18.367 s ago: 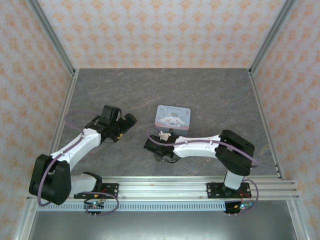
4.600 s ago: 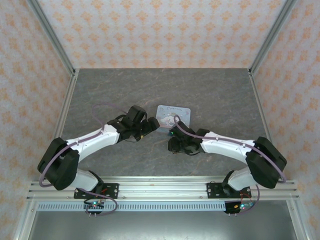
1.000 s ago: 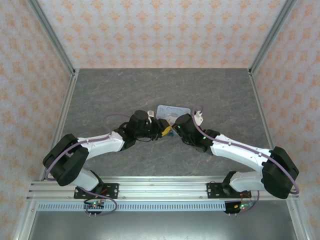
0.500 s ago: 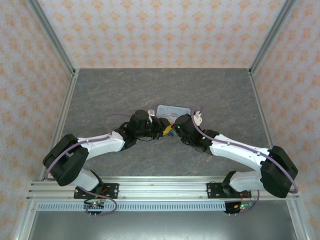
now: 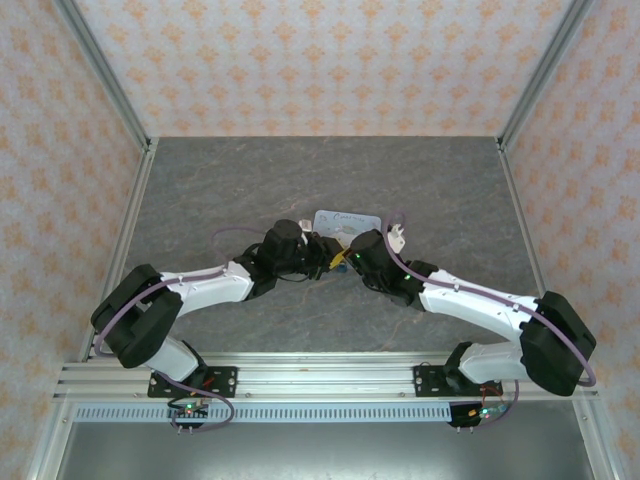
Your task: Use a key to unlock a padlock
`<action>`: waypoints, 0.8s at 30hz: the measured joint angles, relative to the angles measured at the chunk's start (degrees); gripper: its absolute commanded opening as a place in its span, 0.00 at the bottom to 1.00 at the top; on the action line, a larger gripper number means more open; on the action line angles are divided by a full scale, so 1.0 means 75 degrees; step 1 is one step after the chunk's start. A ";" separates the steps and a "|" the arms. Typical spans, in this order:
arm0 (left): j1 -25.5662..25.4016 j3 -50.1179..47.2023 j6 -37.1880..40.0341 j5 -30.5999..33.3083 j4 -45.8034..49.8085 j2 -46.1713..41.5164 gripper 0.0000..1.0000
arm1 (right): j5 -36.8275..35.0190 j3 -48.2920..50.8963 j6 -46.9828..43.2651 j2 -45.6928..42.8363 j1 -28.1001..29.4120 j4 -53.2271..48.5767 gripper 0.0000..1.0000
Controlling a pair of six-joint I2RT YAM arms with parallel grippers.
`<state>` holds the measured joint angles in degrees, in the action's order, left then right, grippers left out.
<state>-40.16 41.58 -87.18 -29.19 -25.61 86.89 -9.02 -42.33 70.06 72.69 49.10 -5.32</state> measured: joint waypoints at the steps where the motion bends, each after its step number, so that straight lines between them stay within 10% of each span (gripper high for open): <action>1: 0.0003 0.0000 0.0000 0.0006 0.0000 0.0003 0.13 | 0.0000 0.0000 0.0003 0.0000 0.0000 0.0026 0.00; 16: -0.0050 0.0000 0.0003 0.0102 -0.0055 0.0070 0.00 | 0.0038 0.0125 0.0085 -0.0023 -0.0023 0.0204 0.01; 19: -0.0050 0.0006 0.0055 0.0122 -0.0052 0.0070 0.00 | 0.0090 0.0175 0.0087 -0.0114 -0.0076 0.0213 0.36; 24: -0.0023 0.0166 0.0618 0.0140 0.0353 0.0061 0.00 | 0.0239 0.0609 -0.0035 -0.0997 -0.0478 0.0172 0.48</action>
<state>-40.34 42.83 -82.54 -28.14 -22.96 87.35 -7.22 -37.76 69.80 65.21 45.52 -4.03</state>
